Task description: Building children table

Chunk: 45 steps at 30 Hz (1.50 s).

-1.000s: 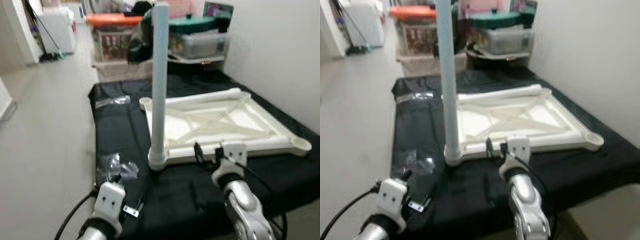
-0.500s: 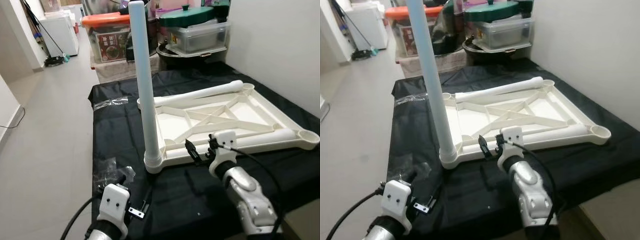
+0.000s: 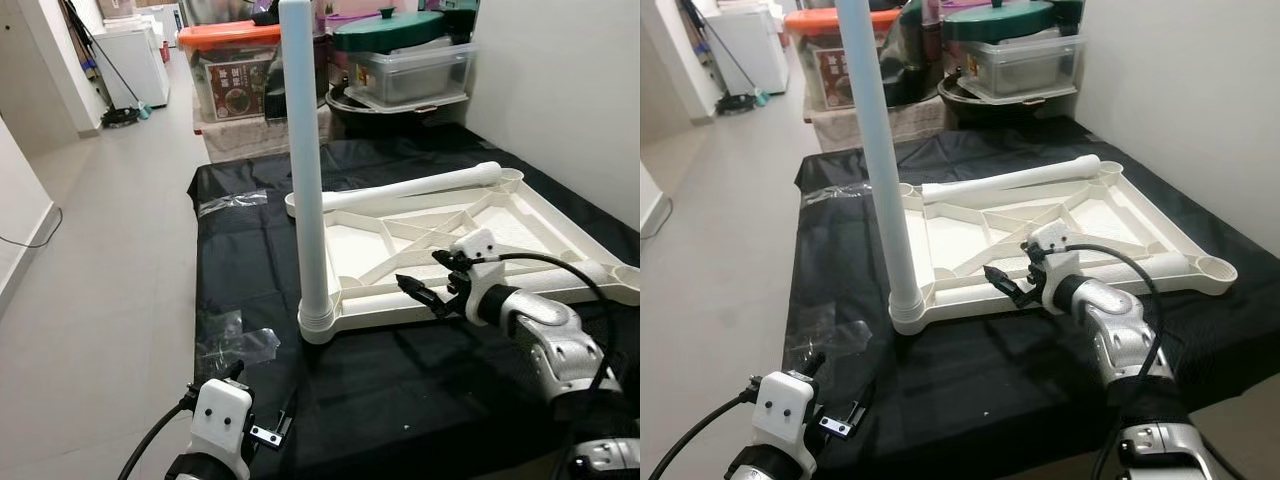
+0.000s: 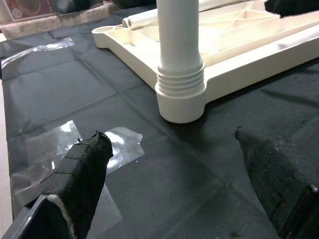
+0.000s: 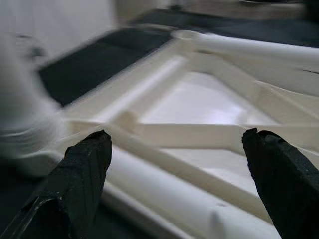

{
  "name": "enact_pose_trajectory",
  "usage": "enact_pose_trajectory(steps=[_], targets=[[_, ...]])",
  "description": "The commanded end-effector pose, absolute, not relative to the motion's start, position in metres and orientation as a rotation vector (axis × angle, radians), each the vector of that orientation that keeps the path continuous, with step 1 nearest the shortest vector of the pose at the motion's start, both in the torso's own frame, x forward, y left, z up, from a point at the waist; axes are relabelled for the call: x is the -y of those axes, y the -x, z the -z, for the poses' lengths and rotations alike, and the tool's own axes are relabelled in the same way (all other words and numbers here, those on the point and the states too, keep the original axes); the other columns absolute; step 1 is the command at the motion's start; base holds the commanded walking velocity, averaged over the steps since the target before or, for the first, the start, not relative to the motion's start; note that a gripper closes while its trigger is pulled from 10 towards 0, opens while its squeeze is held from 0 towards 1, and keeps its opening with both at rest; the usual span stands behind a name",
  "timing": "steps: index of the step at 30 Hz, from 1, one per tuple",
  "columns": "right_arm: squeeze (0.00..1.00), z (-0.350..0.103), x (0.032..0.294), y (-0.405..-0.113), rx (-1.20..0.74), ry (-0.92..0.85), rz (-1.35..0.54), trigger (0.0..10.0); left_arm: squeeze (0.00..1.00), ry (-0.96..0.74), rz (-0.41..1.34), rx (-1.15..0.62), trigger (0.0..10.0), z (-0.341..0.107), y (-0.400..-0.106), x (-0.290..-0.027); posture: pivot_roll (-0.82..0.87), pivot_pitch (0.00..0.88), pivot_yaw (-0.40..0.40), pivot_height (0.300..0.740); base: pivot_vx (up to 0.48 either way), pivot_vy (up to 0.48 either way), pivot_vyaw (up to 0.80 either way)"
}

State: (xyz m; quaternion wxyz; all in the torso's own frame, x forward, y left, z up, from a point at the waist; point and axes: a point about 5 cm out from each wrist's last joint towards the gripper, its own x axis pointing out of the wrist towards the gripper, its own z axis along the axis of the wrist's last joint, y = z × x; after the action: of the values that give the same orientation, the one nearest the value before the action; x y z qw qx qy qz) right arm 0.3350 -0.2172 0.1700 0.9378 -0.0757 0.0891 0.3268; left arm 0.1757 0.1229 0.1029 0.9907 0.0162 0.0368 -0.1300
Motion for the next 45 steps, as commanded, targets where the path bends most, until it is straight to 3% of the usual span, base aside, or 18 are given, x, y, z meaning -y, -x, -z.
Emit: enact_pose_trajectory(steps=[1,4,5,19,26,35,45], targets=[[1.0,-0.18,0.209,-0.336,-0.156,0.131,-0.758,10.0,0.0,-0.047,0.243,-0.066,10.0,-0.104,-0.174,-0.126,0.0,0.018,0.022,0.74,0.0,0.0,0.0],[0.99,-0.183,0.206,-0.337,-0.148,0.12,-0.813,10.0,0.0,-0.048,0.229,-0.064,10.0,-0.105,-0.173,-0.127,0.0,0.018,0.022,0.74,0.0,0.0,0.0],[0.0,-0.185,0.201,-0.342,-0.14,0.112,-0.855,10.0,0.0,-0.045,0.234,-0.067,10.0,-0.105,-0.17,-0.126,0.01,0.01,0.017,0.74,0.0,0.0,0.0],[0.0,-0.198,0.151,-0.365,-0.075,0.036,-1.027,10.0,0.0,-0.036,0.253,-0.065,10.0,-0.106,-0.166,-0.122,0.03,0.005,0.011,0.74,0.0,0.0,0.0],[0.0,-0.197,0.139,-0.364,-0.102,0.014,-1.16,10.0,0.0,-0.033,0.254,-0.071,10.0,-0.106,-0.164,-0.121,0.03,0.019,0.002,0.74,0.0,0.0,0.0],[0.0,-0.197,0.139,-0.363,-0.105,0.013,-1.184,10.0,0.0,-0.033,0.255,-0.072,10.0,-0.106,-0.164,-0.12,0.03,0.019,0.002,0.74,0.0,0.0,0.0],[0.0,-0.202,0.114,-0.373,-0.057,0.016,-1.2,10.0,0.0,-0.035,0.26,-0.069,10.0,-0.107,-0.165,-0.118,0.04,0.036,-0.007,0.74,0.0,0.0,0.0]])
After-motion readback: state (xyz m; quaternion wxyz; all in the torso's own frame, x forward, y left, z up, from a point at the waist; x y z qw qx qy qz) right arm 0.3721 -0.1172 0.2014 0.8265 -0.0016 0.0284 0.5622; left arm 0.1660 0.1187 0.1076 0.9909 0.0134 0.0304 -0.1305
